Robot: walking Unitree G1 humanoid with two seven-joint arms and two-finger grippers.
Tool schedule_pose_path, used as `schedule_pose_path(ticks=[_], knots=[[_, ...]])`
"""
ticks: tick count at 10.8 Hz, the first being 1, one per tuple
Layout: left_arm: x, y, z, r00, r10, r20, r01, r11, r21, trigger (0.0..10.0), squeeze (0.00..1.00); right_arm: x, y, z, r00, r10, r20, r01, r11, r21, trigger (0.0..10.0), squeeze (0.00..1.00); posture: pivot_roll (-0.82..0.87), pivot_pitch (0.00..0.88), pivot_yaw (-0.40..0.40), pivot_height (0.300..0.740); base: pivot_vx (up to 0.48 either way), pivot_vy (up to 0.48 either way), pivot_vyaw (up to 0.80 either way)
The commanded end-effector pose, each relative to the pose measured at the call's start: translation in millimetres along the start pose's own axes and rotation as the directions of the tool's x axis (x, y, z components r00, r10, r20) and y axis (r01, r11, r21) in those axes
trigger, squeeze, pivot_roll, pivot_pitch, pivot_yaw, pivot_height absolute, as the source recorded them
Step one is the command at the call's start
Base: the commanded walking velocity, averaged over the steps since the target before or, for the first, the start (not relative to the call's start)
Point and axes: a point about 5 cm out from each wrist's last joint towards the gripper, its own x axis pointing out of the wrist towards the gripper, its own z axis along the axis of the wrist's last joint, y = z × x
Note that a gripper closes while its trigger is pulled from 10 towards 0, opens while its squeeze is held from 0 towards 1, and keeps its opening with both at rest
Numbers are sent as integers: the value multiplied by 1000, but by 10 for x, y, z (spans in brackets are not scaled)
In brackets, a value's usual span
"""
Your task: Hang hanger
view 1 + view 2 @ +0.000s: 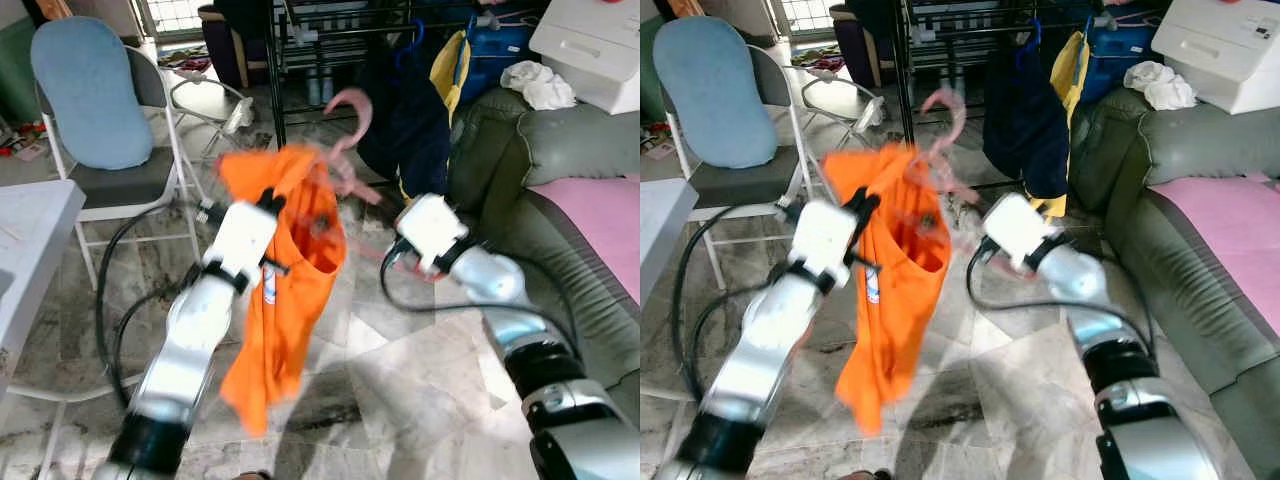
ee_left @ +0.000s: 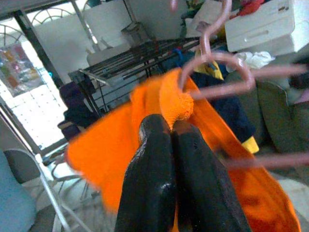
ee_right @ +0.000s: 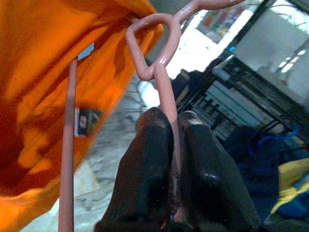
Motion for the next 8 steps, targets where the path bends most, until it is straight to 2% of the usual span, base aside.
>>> schedule_pose_path(ticks=[1, 3, 4, 6, 7, 8], knots=[[-49, -24, -33, 999, -35, -9, 35, 999, 42, 0, 0, 52, -112, 94, 999, -45, 31, 45, 999, -1, 10000, 0, -9, 72, 34, 740, 0, 0, 0], [-61, -83, -90, 997, -62, -39, 63, 998, 30, 10000, 0, 97, -78, 159, 998, -29, 62, 30, 1000, -10, 10000, 0, -10, 68, 29, 740, 0, 0, 0], [-11, -170, -39, 993, -118, -11, 118, 993, -5, 10000, 1000, 112, -70, 184, 997, -34, 75, 36, 999, -16, 10000, 0, -12, 67, 27, 740, 0, 0, 0], [9, -458, 67, 959, -278, 53, 281, 958, -56, 10000, 1000, 132, -89, 229, 991, -89, 104, 90, 996, -8, 10000, 0, -20, 65, 33, 740, 0, 0, 0], [-9, -517, 67, 949, -311, 56, 313, 948, -53, 10000, 1000, 138, -65, 231, 991, -83, 107, 83, 997, -1, 10000, 0, -22, 67, 36, 740, 0, 0, 0], [-22, -509, 65, 944, -324, 56, 326, 945, -19, 10000, 1000, 125, -2, 245, 991, -32, 128, 32, 999, 1, 10000, 0, -22, 69, 37, 740, 0, 0, 0]])
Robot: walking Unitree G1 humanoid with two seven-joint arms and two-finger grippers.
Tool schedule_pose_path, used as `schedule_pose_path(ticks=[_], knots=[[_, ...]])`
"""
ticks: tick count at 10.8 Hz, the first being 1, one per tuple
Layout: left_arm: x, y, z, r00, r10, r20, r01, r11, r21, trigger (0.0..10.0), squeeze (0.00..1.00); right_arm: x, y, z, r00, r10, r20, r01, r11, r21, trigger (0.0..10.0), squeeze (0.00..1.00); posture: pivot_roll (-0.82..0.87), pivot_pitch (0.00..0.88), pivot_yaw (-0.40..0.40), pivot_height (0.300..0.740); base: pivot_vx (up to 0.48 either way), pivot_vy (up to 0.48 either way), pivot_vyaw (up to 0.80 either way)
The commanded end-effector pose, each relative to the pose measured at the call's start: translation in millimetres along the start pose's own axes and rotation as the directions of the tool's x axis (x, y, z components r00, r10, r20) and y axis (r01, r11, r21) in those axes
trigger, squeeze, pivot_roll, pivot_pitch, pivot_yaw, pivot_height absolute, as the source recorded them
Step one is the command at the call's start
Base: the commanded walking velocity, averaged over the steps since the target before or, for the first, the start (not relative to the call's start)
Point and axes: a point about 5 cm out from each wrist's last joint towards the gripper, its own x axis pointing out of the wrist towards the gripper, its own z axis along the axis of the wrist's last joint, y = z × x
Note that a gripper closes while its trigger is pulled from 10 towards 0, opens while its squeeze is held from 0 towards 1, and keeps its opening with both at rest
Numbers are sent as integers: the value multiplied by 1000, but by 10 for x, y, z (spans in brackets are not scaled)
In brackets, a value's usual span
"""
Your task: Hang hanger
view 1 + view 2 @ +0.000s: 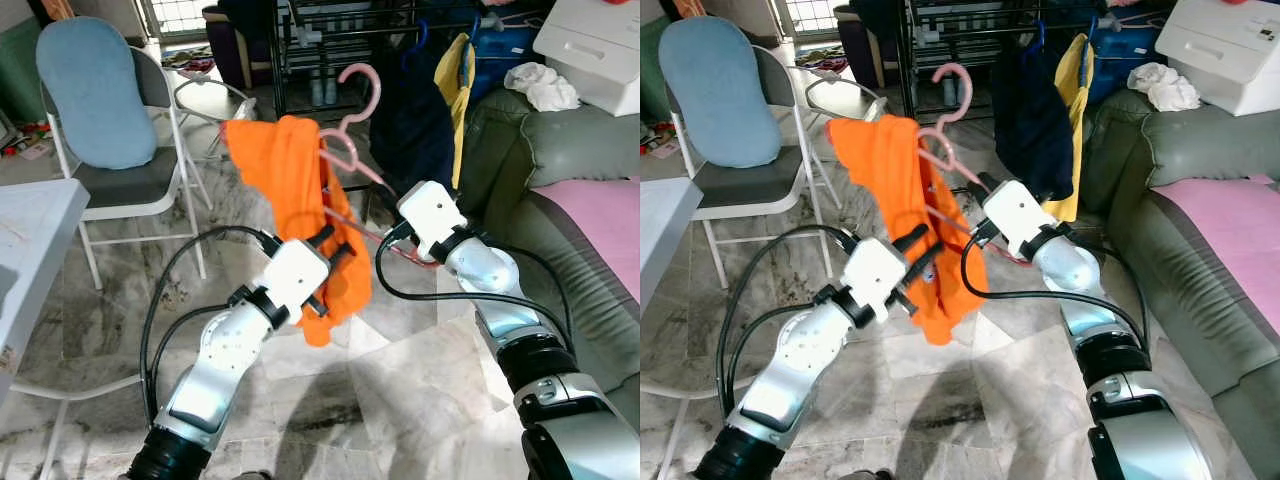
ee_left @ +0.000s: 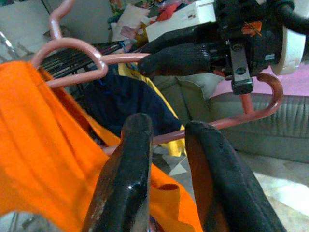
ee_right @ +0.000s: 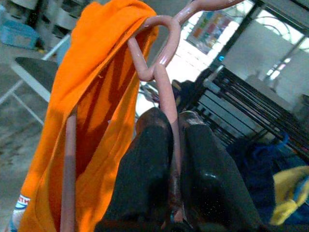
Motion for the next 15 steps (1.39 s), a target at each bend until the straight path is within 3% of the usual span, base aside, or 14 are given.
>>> schedule_pose_path(ticks=[1, 4, 6, 7, 9, 11, 13, 15], knots=[[-32, 109, 37, 1000, 4, 12, -4, 999, 48, 10000, 1000, 14, 10, 142, 994, 53, 91, -53, 999, -2, 10000, 0, -22, 69, 37, 740, 0, 0, 0], [-186, 677, 47, 999, 22, -35, -14, 977, 212, 10000, 1000, -175, -41, 91, 965, 242, 98, -245, 969, 24, 10000, 0, -17, 73, 40, 740, 0, 0, 0], [-332, 979, 65, 994, -42, -98, 70, 950, 305, 10000, 1000, -326, -93, 49, 916, 395, 74, -397, 918, 12, 10000, 0, -18, 75, 46, 740, 0, 0, 0], [-368, 1049, 63, 991, -61, -121, 97, 944, 317, 10000, 1000, -355, -117, 50, 904, 420, 75, -422, 907, 9, 10000, 0, -17, 76, 46, 740, 0, 0, 0], [-482, 1308, -26, 962, -97, -255, 183, 923, 338, 10000, 1000, -412, -219, 102, 873, 482, 71, -481, 876, -25, 10000, 0, -16, 75, 48, 740, 0, 0, 0], [-477, 1377, -30, 953, -122, -276, 207, 930, 304, 10000, 1000, -429, -266, 157, 858, 506, 84, -504, 862, -48, 10000, 0, -18, 75, 50, 740, 0, 0, 0], [-509, 1398, -152, 912, -216, -349, 278, 951, 138, 10000, 1000, -369, -304, 290, 853, 506, 128, -492, 862, -123, 10000, 0, -23, 76, 53, 740, 0, 0, 0], [-460, 1464, -199, 906, -234, -353, 274, 959, 68, 10000, 1000, -281, -330, 403, 874, 455, 172, -416, 882, -220, 10000, 0, -25, 74, 53, 740, 0, 0, 0]])
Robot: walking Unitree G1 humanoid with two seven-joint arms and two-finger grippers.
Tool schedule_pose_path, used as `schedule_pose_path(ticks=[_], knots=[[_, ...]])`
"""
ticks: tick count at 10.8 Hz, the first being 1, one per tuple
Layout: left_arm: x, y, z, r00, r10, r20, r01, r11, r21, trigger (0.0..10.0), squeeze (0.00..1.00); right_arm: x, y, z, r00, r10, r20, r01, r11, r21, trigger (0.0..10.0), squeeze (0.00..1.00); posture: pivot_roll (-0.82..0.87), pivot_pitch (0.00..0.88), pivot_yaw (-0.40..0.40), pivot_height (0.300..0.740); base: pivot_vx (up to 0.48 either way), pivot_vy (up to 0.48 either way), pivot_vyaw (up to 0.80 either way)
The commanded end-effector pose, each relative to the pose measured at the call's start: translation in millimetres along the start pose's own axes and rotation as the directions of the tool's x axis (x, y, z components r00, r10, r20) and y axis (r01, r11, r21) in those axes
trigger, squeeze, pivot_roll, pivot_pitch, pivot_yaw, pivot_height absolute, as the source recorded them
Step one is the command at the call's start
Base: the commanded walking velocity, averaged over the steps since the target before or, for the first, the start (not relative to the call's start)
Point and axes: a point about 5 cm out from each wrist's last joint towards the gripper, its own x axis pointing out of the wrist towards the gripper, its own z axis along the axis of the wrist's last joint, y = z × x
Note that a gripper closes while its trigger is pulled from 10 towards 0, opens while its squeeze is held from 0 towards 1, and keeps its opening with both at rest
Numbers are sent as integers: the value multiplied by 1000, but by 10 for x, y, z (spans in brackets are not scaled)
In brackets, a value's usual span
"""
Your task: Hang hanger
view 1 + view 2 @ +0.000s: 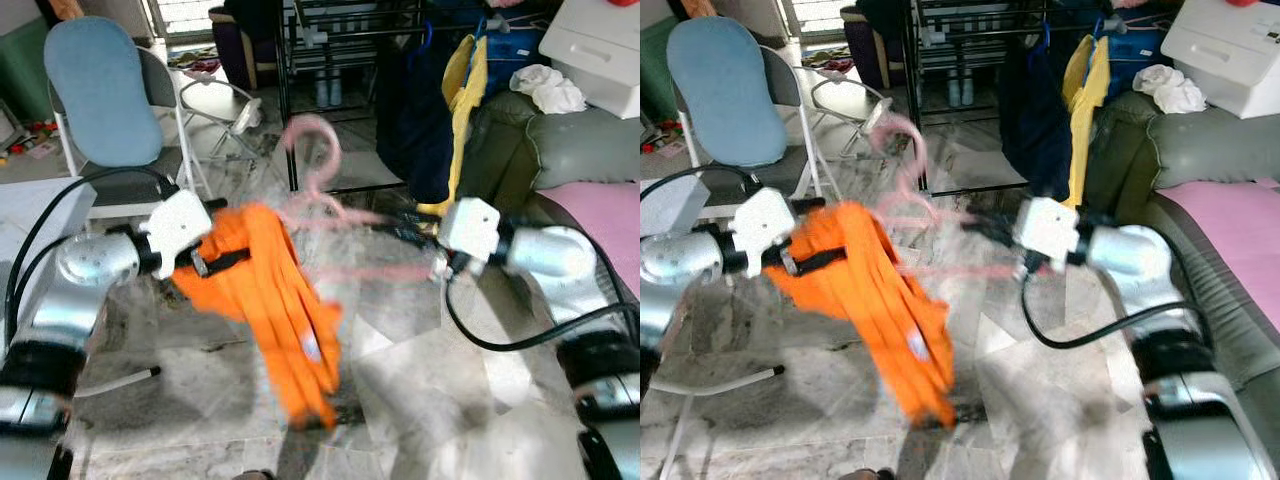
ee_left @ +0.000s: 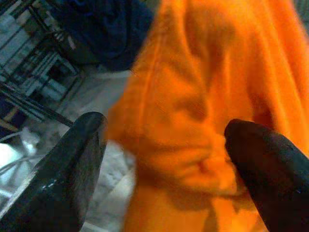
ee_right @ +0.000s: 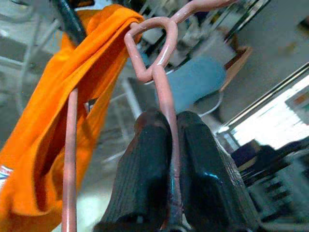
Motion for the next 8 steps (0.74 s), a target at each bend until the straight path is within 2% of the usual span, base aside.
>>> schedule_pose_path(ticks=[1, 2, 3, 4, 8], knots=[[4, 13, -3, 1000, -26, 2, 26, 999, -35, 8549, 1000, 29, -118, 127, 997, -51, 57, 55, 996, -71, 10000, 0, -25, 72, 55, 740, 0, 0, 0], [23, 43, 6, 998, -56, 8, 57, 997, -61, 0, 1000, 60, -113, 149, 995, -65, 76, 72, 992, -102, 10000, 0, -26, 71, 57, 740, 0, 0, 0], [29, 65, 26, 997, -68, 29, 70, 993, -94, 0, 1000, 69, -106, 145, 994, -72, 78, 81, 989, -121, 10000, 0, -27, 71, 58, 740, 0, 0, 0], [36, 94, 35, 997, -73, 32, 76, 993, -95, 0, 0, 69, -83, 123, 995, -68, 68, 78, 985, -156, 10000, 0, -28, 69, 59, 740, 0, 0, 0], [87, 135, 139, 992, -90, 85, 99, 989, -108, 0, 0, 38, -50, 2, 995, -98, 10, 97, 960, -264, 10000, 0, -22, 66, 57, 740, 0, 0, 0]])
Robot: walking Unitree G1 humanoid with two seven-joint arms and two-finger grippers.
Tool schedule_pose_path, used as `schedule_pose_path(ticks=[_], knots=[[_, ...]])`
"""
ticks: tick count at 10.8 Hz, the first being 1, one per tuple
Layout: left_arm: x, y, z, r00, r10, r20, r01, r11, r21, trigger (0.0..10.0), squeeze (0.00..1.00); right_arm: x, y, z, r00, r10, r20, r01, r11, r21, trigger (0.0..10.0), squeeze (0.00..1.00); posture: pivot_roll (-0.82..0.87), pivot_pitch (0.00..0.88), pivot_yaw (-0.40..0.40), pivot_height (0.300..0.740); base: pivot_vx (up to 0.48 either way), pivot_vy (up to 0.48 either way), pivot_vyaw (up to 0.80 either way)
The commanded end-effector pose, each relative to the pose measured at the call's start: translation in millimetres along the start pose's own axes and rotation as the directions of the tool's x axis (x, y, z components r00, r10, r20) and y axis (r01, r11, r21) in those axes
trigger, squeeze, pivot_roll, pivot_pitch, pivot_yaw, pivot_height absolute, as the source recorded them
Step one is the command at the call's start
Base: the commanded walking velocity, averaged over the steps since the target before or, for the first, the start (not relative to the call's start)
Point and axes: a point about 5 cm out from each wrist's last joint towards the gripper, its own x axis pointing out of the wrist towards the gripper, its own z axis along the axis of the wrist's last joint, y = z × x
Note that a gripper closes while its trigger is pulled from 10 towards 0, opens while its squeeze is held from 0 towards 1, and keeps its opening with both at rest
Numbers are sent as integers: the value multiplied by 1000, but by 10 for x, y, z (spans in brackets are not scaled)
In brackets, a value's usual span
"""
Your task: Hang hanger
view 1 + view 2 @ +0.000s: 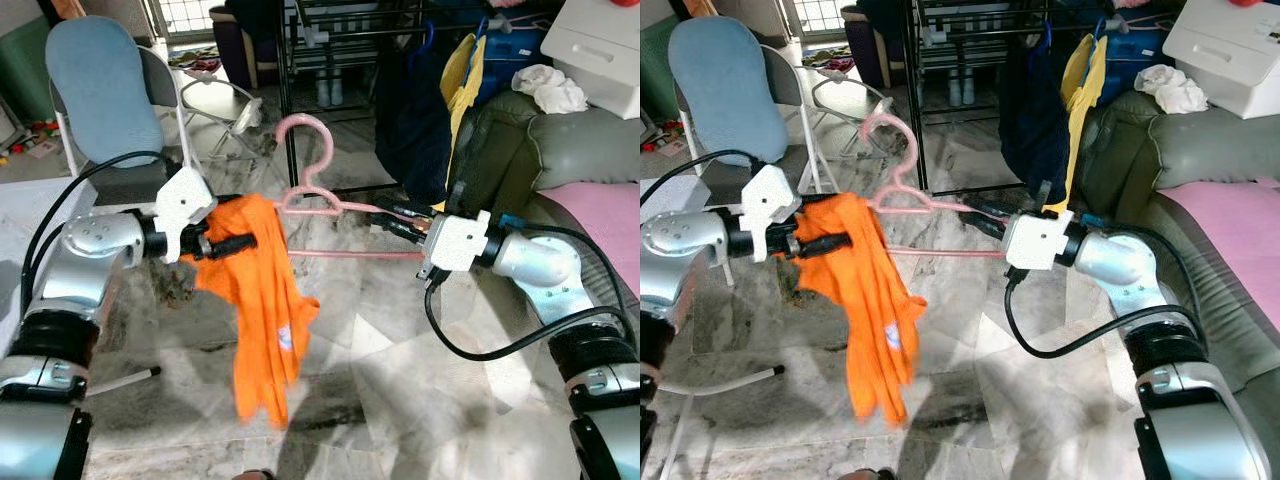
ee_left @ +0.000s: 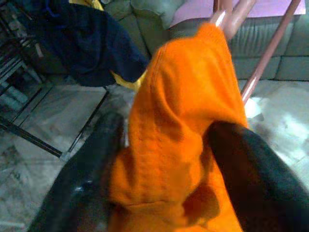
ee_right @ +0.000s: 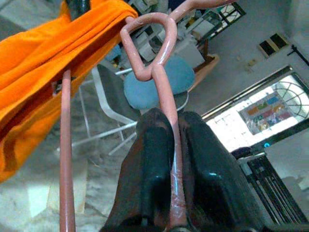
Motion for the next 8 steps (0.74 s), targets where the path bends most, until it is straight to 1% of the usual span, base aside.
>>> schedule_pose_path(ticks=[1, 3, 5, 8], knots=[[5, 26, 39, 1000, 15, 19, -15, 1000, 6, 0, 0, 39, -89, 48, 999, -26, 24, 27, 999, -38, 10000, 0, -22, 66, 56, 740, 0, 0, 0], [48, -65, -41, 1000, -30, 5, 30, 999, -17, 0, 0, 79, -63, 64, 999, -27, 41, 30, 997, -71, 10000, 0, -22, 65, 55, 740, 0, 0, 0], [84, -150, -109, 998, -65, -4, 65, 997, -47, 0, 0, 106, -124, 99, 994, -82, 68, 89, 991, -98, 10000, 0, -28, 73, 52, 740, 0, 0, 0], [129, -302, -246, 986, -160, -54, 154, 982, -107, 0, 0, 123, -156, 112, 991, -106, 79, 114, 988, -107, 10000, 0, -33, 75, 51, 740, 0, 0, 0]])
